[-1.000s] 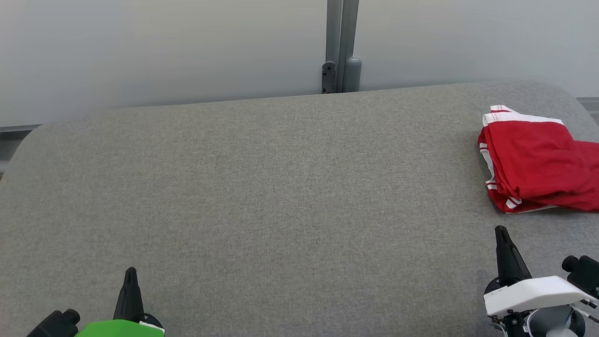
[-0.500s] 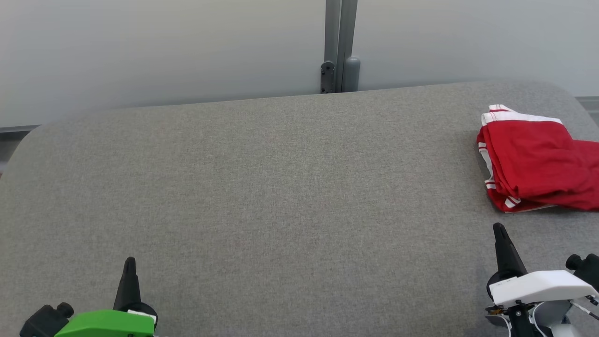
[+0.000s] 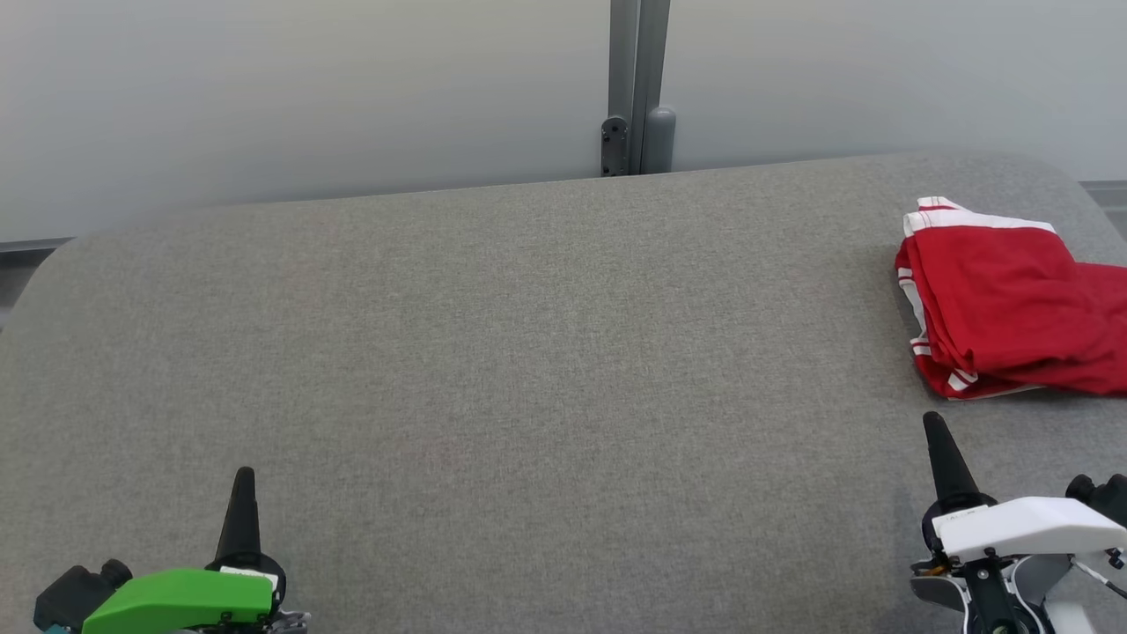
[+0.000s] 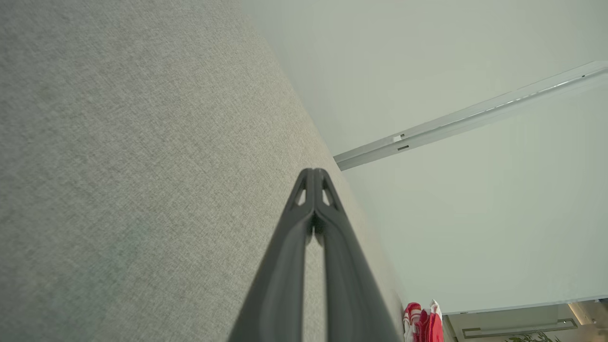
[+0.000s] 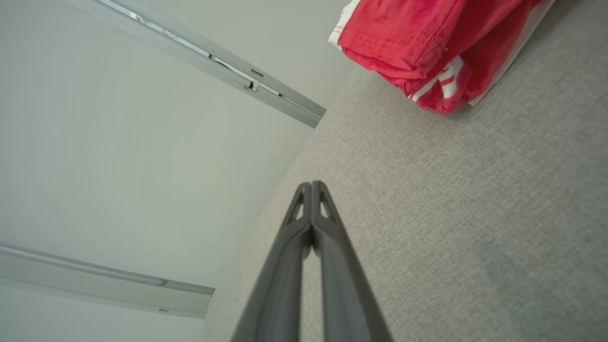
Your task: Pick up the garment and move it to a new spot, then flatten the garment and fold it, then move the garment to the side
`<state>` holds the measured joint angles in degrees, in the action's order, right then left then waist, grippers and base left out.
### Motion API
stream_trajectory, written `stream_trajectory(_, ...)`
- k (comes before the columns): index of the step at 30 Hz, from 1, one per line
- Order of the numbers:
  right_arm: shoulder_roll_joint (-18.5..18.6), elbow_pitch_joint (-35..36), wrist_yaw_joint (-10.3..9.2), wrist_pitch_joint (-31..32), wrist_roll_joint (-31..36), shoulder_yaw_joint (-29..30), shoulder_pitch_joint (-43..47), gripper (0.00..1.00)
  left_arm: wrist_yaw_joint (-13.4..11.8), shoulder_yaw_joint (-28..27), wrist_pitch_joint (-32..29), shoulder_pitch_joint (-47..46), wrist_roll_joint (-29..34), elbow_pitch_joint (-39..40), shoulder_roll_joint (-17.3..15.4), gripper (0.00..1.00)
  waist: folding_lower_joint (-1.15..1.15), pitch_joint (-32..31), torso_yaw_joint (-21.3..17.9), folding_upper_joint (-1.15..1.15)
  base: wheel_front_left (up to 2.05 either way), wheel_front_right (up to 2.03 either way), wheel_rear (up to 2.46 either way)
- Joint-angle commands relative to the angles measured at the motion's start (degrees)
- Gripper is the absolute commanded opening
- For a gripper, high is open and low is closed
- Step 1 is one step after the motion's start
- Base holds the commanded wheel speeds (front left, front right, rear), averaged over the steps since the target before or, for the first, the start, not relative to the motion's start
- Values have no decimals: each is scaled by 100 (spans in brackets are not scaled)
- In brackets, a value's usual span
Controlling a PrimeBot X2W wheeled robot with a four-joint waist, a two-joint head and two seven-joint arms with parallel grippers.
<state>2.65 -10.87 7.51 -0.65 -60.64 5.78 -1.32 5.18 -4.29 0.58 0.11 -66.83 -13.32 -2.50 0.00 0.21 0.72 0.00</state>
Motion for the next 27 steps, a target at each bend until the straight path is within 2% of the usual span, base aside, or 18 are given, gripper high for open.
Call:
stream_trajectory(1, 33, 18, 0, 42, -183, 19, -115, 0, 50, -38, -37, -162, -136, 33, -40, 0, 0, 0, -1, 0, 0, 0, 0)
stream_trajectory(27, 34, -151, 0, 395, -1694, 53, -322, 0, 152, -137, -386, -428, -1380, -22, -49, 0, 0, -2, -32, 0, 0, 0, 0)
